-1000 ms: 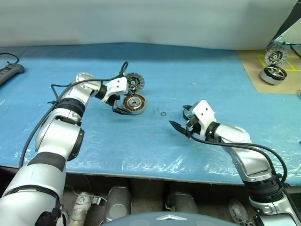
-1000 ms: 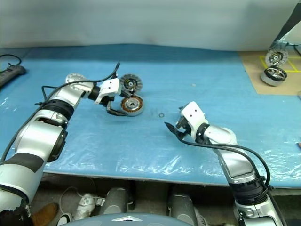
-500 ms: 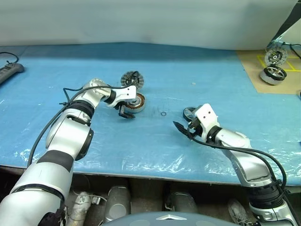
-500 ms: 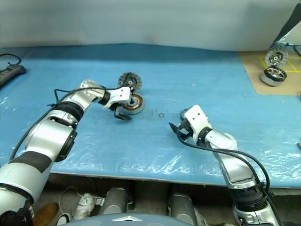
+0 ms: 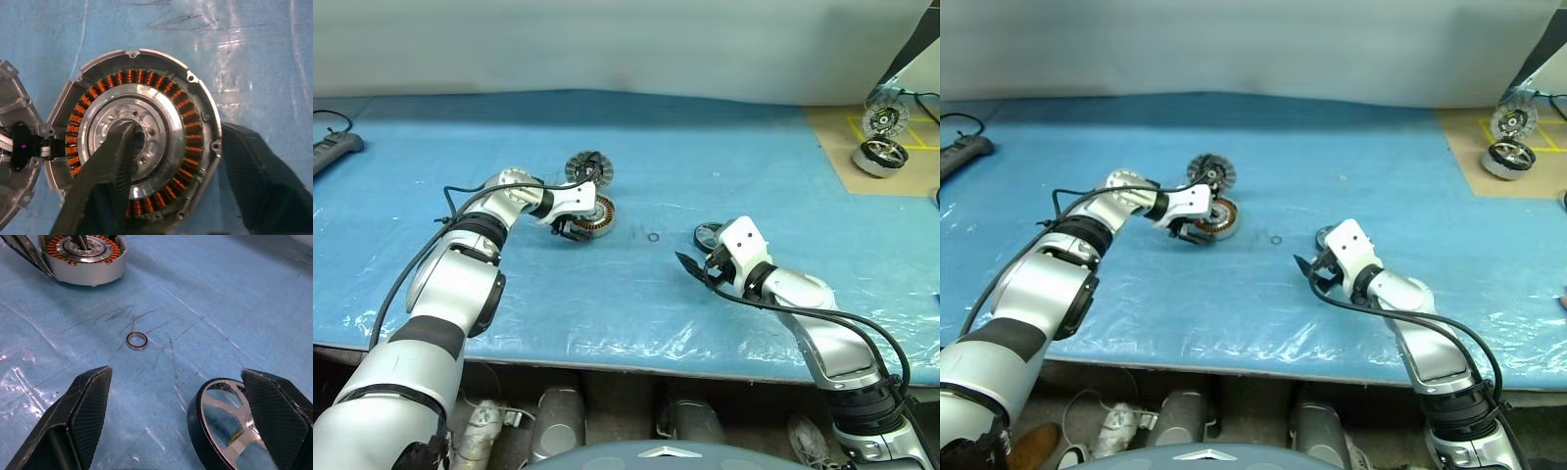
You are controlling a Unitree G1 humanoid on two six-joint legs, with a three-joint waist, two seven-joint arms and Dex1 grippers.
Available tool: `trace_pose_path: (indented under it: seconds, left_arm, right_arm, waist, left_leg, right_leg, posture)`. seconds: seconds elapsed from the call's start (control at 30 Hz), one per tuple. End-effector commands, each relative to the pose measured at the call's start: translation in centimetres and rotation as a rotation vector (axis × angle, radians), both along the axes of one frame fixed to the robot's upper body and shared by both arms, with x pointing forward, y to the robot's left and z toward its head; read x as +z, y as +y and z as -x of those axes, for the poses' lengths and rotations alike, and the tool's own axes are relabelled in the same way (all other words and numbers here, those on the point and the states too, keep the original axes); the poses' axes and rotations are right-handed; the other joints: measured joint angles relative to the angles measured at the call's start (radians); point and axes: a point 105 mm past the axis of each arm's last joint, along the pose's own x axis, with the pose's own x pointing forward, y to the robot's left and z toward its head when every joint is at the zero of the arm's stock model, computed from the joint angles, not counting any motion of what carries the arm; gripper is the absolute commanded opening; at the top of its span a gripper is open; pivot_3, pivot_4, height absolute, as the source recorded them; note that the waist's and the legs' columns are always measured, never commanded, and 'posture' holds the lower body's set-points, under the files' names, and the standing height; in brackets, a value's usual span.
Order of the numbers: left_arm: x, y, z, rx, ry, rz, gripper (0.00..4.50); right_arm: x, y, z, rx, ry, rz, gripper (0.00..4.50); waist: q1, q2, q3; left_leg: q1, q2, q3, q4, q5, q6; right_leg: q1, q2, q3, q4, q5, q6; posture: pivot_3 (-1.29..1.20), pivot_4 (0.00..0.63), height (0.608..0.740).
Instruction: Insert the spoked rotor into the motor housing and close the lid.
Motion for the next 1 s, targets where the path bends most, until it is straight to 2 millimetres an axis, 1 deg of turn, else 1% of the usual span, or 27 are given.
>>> trace_pose_path:
  seconds: [0.03, 0.07, 0.17, 0.23, 0.3, 0.43, 0.57, 0.7, 0.77, 0.83, 0.9, 1.0]
  left_arm:
    - [-2.2, 1.0, 1.7, -0.051, 0.118, -0.052, 2.91]
    - [-2.4, 1.1, 1.9, -0.063, 0.132, -0.062, 2.91]
    - [-2.5, 1.3, 2.6, -0.107, 0.162, -0.072, 2.41]
    - [-2.2, 0.5, 3.1, -0.136, 0.211, -0.015, 2.41]
    - [-2.2, -0.2, 3.3, -0.145, 0.220, 0.014, 2.41]
    - [-2.7, -2.5, 4.6, -0.213, 0.286, 0.084, 2.41]
    - [-4.1, -2.9, 6.2, -0.257, 0.312, 0.036, 2.41]
    - [-4.6, -3.3, 7.7, -0.248, 0.344, 0.018, 2.41]
    - [-4.5, -3.3, 8.4, -0.240, 0.372, 0.012, 2.41]
    - [-3.9, -3.4, 9.1, -0.238, 0.408, 0.007, 2.41]
    - [-3.1, -3.8, 9.5, -0.222, 0.427, 0.005, 2.41]
    - [-2.6, -4.2, 9.7, -0.178, 0.441, 0.004, 2.41]
  right_arm:
    - [1.6, 0.2, -0.3, 0.011, -0.070, 0.008, 4.50]
    - [1.7, 0.2, -0.4, 0.011, -0.072, 0.007, 4.50]
    - [2.0, 0.4, -0.5, 0.011, -0.077, -0.012, 4.50]
    - [2.3, 0.8, -0.5, 0.022, -0.085, -0.022, 4.50]
    - [2.4, 1.1, -0.4, 0.026, -0.084, -0.034, 4.50]
    - [1.9, 1.0, -0.3, 0.021, -0.078, -0.021, 4.50]
    - [1.6, 0.7, 0.0, 0.012, -0.065, -0.018, 4.50]
    - [1.2, 0.5, 0.5, 0.002, -0.052, -0.016, 4.50]
    - [1.1, 0.5, 0.6, 0.000, -0.049, -0.019, 4.50]
    - [0.9, 0.6, 1.0, 0.001, -0.039, -0.015, 4.50]
    - [0.5, 0.6, 1.4, 0.001, -0.028, -0.012, 4.50]
    - [0.4, 0.7, 1.6, -0.001, -0.023, -0.014, 4.50]
  waist:
    - [0.000, 0.000, 0.000]
    - [0.000, 0.000, 0.000]
    - [0.000, 0.000, 0.000]
    - [0.000, 0.001, 0.000]
    - [0.002, 0.001, -0.001]
    - [0.008, 0.002, -0.001]
    - [0.011, 0.002, -0.002]
    - [0.010, 0.004, -0.003]
    - [0.006, 0.005, -0.003]
    - [0.004, 0.005, -0.003]
    - [0.001, 0.005, -0.003]
    - [-0.001, 0.005, -0.003]
  left_leg:
    - [0.000, 0.000, 0.000, 0.000, 0.000, 0.000]
    - [0.000, 0.000, 0.000, 0.000, 0.000, 0.000]
    - [0.001, 0.000, 0.000, 0.000, -0.001, -0.001]
    - [0.003, 0.000, 0.000, -0.001, -0.001, -0.001]
    - [0.005, 0.000, 0.000, -0.002, -0.001, -0.002]
    - [0.006, -0.001, 0.001, -0.002, -0.002, -0.001]
    - [0.007, 0.000, 0.001, -0.002, -0.003, 0.001]
    - [0.011, 0.000, 0.002, -0.005, -0.003, 0.001]
    - [0.012, 0.000, 0.002, -0.006, -0.003, 0.001]
    - [0.012, 0.000, 0.002, -0.007, -0.003, 0.001]
    - [0.012, 0.000, 0.003, -0.008, -0.003, 0.001]
    - [0.011, 0.000, 0.004, -0.010, -0.003, 0.001]
  right_leg:
    - [0.000, 0.000, 0.000, 0.000, 0.000, 0.000]
    - [0.000, 0.000, 0.000, 0.000, 0.000, 0.000]
    - [0.001, 0.000, 0.000, 0.000, 0.000, 0.000]
    - [0.003, 0.000, 0.000, 0.000, 0.000, 0.000]
    - [0.004, 0.000, 0.000, -0.001, 0.000, 0.000]
    - [0.006, -0.002, 0.000, -0.002, 0.000, 0.000]
    - [0.007, -0.002, 0.000, -0.002, 0.000, 0.000]
    - [0.009, -0.002, 0.000, -0.003, -0.001, -0.001]
    - [0.009, -0.002, 0.000, -0.003, -0.001, -0.001]
    - [0.009, -0.002, 0.000, -0.003, -0.002, -0.001]
    - [0.009, -0.002, 0.001, -0.004, -0.002, -0.001]
    - [0.007, -0.002, 0.001, -0.005, -0.002, -0.001]
  posture:
    - [0.00, 0.150, 0.740]
    - [0.00, 0.150, 0.740]
    - [0.00, 0.150, 0.740]
    - [0.00, 0.150, 0.740]
    - [0.00, 0.150, 0.740]
    - [0.00, 0.150, 0.740]
    - [0.00, 0.150, 0.740]
    - [0.00, 0.150, 0.740]
    - [0.00, 0.150, 0.740]
    - [0.00, 0.150, 0.740]
    - [0.00, 0.150, 0.740]
    - [0.00, 0.150, 0.740]
